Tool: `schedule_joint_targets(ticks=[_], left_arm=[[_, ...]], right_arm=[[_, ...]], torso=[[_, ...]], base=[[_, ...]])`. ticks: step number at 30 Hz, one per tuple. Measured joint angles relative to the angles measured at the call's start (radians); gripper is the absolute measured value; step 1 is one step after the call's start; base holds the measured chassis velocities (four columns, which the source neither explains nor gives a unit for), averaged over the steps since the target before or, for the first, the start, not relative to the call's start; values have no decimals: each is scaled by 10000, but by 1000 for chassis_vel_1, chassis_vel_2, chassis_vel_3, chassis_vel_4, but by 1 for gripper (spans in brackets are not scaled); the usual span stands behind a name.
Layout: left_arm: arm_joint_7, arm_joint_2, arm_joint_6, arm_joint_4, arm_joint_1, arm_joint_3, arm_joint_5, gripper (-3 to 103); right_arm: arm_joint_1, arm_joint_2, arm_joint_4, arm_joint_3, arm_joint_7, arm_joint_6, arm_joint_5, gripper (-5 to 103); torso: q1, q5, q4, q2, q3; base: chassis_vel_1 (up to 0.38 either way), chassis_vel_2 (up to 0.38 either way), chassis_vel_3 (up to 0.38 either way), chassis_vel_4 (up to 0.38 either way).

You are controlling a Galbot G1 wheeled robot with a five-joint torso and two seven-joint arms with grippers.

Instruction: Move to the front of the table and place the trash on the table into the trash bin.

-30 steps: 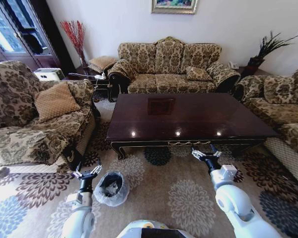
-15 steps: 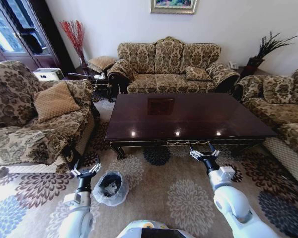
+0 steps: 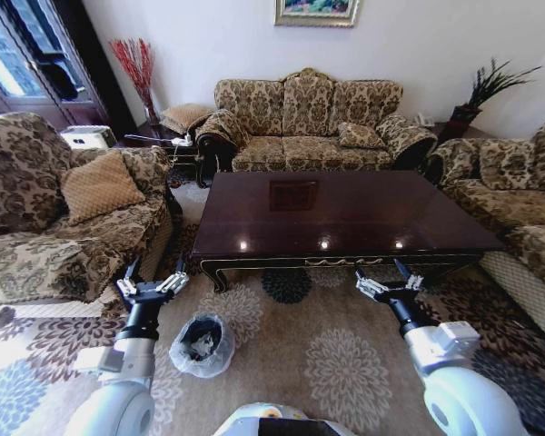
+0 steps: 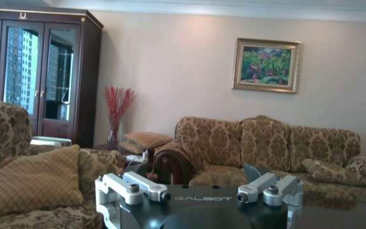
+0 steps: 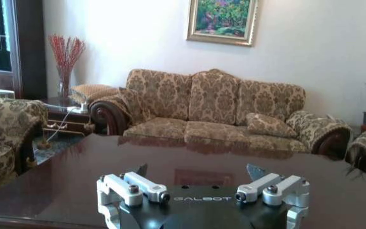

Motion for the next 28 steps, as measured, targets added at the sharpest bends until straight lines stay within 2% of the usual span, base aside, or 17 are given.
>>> schedule_joint_targets(ticks=[28], left_arm=[[-11,-6,-46,126,-23,0,15,100]], right_arm=[[42,-14,-63,-39,19,11,11,100]], torso=[[-1,1,0,0,0]], base=[[0,0,0,0]])
